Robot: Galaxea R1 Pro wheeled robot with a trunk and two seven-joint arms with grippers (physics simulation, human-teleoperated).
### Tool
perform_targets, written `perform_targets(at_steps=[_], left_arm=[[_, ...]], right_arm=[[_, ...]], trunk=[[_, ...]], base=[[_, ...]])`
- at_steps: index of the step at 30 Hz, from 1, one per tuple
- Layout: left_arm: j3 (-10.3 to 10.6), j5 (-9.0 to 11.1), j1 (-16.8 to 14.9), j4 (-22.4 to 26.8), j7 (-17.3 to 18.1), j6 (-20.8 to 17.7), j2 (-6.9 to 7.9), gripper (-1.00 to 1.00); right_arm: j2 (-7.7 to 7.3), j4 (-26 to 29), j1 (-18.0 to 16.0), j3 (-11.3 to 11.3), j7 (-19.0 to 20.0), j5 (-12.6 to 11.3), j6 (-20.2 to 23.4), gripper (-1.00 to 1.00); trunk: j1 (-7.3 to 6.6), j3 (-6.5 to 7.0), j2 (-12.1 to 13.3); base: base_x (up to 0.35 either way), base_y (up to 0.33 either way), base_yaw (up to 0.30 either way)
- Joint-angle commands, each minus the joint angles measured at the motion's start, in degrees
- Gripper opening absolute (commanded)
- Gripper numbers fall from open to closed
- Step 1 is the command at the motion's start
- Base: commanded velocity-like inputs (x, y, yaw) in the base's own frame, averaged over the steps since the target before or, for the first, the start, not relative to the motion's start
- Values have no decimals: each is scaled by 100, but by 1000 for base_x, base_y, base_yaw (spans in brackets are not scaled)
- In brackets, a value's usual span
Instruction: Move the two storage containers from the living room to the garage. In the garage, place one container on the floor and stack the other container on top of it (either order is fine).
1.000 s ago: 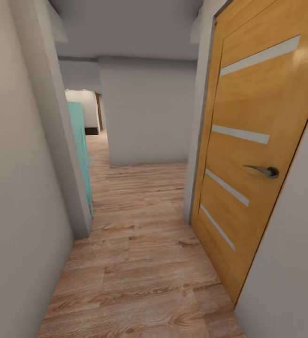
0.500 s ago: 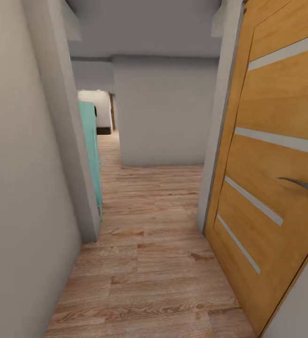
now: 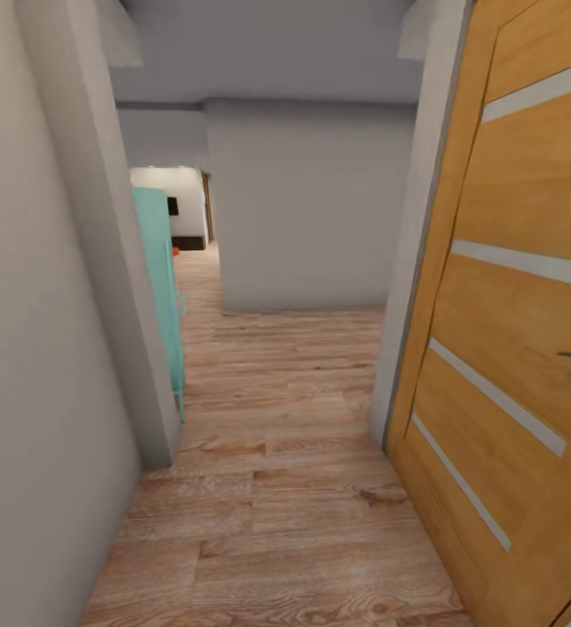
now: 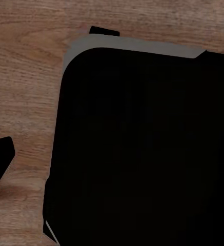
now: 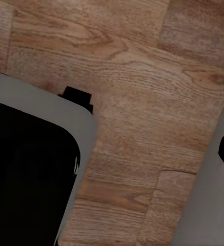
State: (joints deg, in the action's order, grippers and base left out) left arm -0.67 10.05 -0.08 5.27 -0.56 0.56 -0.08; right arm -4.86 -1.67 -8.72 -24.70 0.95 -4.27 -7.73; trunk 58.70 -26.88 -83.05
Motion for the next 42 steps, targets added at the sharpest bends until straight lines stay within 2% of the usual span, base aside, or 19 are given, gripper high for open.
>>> perform_targets(at_steps=[1, 24, 42], left_arm=[[-3, 32, -1, 2, -6, 6, -1, 100], [-3, 41, -1, 1, -6, -46, 21, 100], [-3, 41, -1, 1, -6, -38, 2, 100]], right_arm=[[-2, -18, -7, -43, 10, -38, -36, 100], [61, -18, -7, -44, 10, -56, -19, 100], [39, -18, -7, -33, 10, -66, -31, 100]], trunk=[[3, -5, -2], [3, -5, -2], [3, -5, -2]], base=[[323, 0, 0], [323, 0, 0], [323, 0, 31]])
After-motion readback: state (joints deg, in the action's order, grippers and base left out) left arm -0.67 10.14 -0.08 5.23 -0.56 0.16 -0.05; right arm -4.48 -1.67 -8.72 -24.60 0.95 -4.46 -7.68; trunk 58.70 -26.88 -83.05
